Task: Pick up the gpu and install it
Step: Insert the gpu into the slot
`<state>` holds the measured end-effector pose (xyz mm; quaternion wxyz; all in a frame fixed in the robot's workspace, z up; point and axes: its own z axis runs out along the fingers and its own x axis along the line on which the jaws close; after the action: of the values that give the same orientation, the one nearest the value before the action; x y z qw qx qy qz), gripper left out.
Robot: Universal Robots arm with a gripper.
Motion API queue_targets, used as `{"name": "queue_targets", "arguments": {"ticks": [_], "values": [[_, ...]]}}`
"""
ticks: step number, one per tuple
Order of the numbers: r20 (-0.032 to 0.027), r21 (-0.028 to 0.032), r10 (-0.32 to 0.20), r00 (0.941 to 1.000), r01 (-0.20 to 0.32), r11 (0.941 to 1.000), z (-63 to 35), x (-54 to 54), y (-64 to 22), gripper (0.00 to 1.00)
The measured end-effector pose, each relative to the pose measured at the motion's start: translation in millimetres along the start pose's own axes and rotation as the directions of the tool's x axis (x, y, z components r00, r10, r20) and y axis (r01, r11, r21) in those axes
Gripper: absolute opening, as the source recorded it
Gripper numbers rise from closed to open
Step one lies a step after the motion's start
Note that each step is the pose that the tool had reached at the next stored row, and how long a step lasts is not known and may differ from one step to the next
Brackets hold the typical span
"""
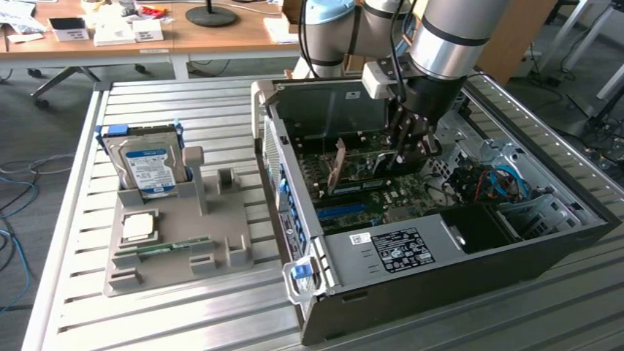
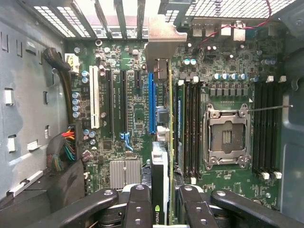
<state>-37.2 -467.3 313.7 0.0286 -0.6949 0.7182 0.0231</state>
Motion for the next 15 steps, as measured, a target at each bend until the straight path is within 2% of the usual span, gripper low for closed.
{"name": "queue_targets", "arguments": {"ticks": [6, 8, 12, 15], "values": [[-0.0002, -0.0011, -0.015, 0.9999, 0.015, 0.9999, 0.7, -0.6, 1.1, 0.27], [-0.0029, -0.0011, -0.015, 0.9999, 0.015, 0.9999, 1.7, -1.4, 3.0, 0.27], [-0.0122, -0.0010, -0.015, 0.9998, 0.015, 0.9999, 4.8, -1.6, 4.9, 0.27], [-0.0146, -0.0010, -0.015, 0.9998, 0.015, 0.9999, 6.2, -1.7, 5.4, 0.27]]}}
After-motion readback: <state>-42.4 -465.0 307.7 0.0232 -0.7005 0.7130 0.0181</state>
